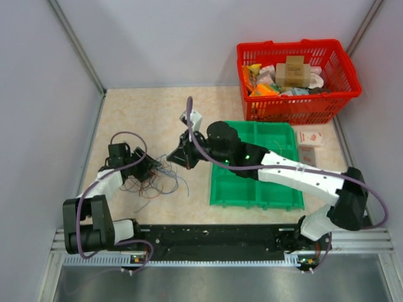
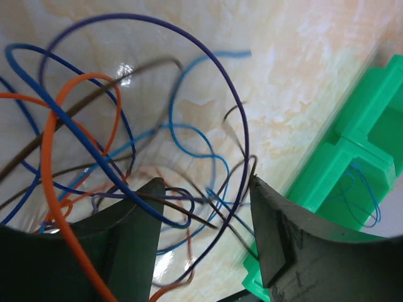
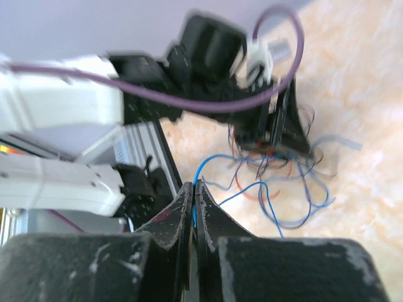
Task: Untangle the cables
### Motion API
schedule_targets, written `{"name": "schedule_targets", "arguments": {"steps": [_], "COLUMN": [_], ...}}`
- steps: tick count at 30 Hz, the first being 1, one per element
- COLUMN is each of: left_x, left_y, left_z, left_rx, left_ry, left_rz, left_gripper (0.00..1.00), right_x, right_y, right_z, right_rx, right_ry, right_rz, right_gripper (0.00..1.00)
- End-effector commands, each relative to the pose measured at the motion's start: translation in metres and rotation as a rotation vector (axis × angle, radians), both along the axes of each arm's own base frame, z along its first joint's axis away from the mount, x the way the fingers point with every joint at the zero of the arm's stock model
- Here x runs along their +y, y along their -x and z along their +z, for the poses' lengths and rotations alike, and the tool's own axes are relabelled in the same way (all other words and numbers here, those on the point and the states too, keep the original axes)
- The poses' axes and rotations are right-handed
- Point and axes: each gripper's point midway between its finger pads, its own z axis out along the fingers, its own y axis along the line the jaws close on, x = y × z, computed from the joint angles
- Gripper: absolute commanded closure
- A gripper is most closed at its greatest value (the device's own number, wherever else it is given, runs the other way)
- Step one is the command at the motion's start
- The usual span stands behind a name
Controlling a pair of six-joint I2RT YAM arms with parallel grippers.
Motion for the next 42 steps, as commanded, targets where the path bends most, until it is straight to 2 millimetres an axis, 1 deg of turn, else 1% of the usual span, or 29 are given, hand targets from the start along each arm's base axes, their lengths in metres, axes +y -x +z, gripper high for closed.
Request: {"name": "schedule_targets", "arguments": {"steps": [1, 3, 5, 6, 8, 10, 11, 13, 15, 17, 19, 20, 21, 23, 24, 26, 27, 28, 29, 30, 31, 33, 35, 36, 38, 42], "left_x": [0.013, 0.015, 0.013, 0.013, 0.012, 0.015, 0.017, 0.019, 0.020, 0.019, 0.017, 0.016, 0.016, 0.016, 0.016, 0.015, 0.013, 0.012, 0.011, 0.010, 0.010, 0.009, 0.009, 0.009, 0.009, 0.009], "left_y": [-0.011, -0.009, -0.009, -0.009, -0.009, -0.009, -0.009, -0.008, -0.008, -0.007, -0.007, -0.008, -0.008, -0.007, -0.006, -0.005, -0.003, -0.002, 0.000, 0.001, 0.001, 0.003, 0.004, 0.005, 0.006, 0.006], "left_z": [0.004, 0.001, 0.001, 0.001, 0.002, 0.001, 0.002, 0.003, 0.006, 0.010, 0.018, 0.024, 0.030, 0.040, 0.044, 0.053, 0.056, 0.059, 0.061, 0.063, 0.066, 0.071, 0.075, 0.077, 0.081, 0.087], "left_rx": [-0.059, -0.046, -0.050, -0.055, -0.063, -0.065, -0.064, -0.063, -0.073, -0.087, -0.106, -0.123, -0.138, -0.167, -0.178, -0.201, -0.211, -0.217, -0.223, -0.230, -0.241, -0.260, -0.276, -0.282, -0.283, -0.304], "left_ry": [-0.060, -0.070, -0.062, -0.059, -0.059, -0.072, -0.079, -0.094, -0.102, -0.097, -0.088, -0.090, -0.095, -0.109, -0.120, -0.130, -0.129, -0.128, -0.128, -0.125, -0.127, -0.127, -0.129, -0.134, -0.140, -0.147], "left_rz": [0.050, 0.053, 0.046, 0.045, 0.044, 0.054, 0.058, 0.067, 0.068, 0.064, 0.054, 0.045, 0.038, 0.022, 0.012, -0.005, -0.020, -0.027, -0.035, -0.040, -0.043, -0.047, -0.047, -0.053, -0.057, -0.059], "left_gripper": [0.36, 0.33, 0.33, 0.37, 0.50, 0.65, 0.68, 0.69, 0.69, 0.69, 0.69, 0.69, 0.69, 0.69, 0.69, 0.71, 0.73, 0.73, 0.73, 0.73, 0.73, 0.73, 0.72, 0.72, 0.72, 0.71], "right_x": [-0.044, -0.065, -0.086, -0.095, -0.109, -0.121, -0.128, -0.147, -0.168, -0.180, -0.185, -0.182, -0.181, -0.178, -0.174, -0.172, -0.172, -0.172, -0.174, -0.175, -0.175, -0.178, -0.187, -0.191, -0.199, -0.221], "right_y": [0.003, 0.004, 0.009, 0.011, 0.017, 0.019, 0.018, 0.010, 0.008, -0.001, -0.009, -0.015, -0.018, -0.026, -0.025, -0.029, -0.030, -0.031, -0.036, -0.040, -0.043, -0.054, -0.068, -0.070, -0.069, -0.070], "right_z": [0.142, 0.182, 0.218, 0.231, 0.255, 0.273, 0.278, 0.292, 0.307, 0.304, 0.289, 0.268, 0.251, 0.207, 0.189, 0.146, 0.132, 0.113, 0.099, 0.080, 0.068, 0.037, 0.018, 0.010, 0.009, 0.007], "right_rx": [-0.193, -0.249, -0.301, -0.321, -0.353, -0.380, -0.400, -0.440, -0.497, -0.526, -0.534, -0.525, -0.513, -0.473, -0.457, -0.421, -0.415, -0.409, -0.399, -0.385, -0.376, -0.332, -0.275, -0.252, -0.256, -0.279], "right_ry": [-0.191, -0.242, -0.293, -0.311, -0.354, -0.377, -0.371, -0.363, -0.370, -0.323, -0.267, -0.215, -0.181, -0.106, -0.083, -0.023, -0.012, 0.011, 0.026, 0.052, 0.055, 0.080, 0.105, 0.125, 0.132, 0.184], "right_rz": [-0.091, -0.137, -0.162, -0.173, -0.182, -0.202, -0.224, -0.308, -0.371, -0.433, -0.472, -0.481, -0.482, -0.462, -0.423, -0.386, -0.365, -0.348, -0.351, -0.338, -0.325, -0.317, -0.364, -0.377, -0.402, -0.480], "right_gripper": [1.00, 1.00, 1.00, 1.00, 1.00, 1.00, 1.00, 1.00, 1.00, 1.00, 1.00, 1.00, 1.00, 1.00, 1.00, 1.00, 1.00, 1.00, 1.00, 1.00, 1.00, 1.00, 1.00, 1.00, 1.00, 1.00]}}
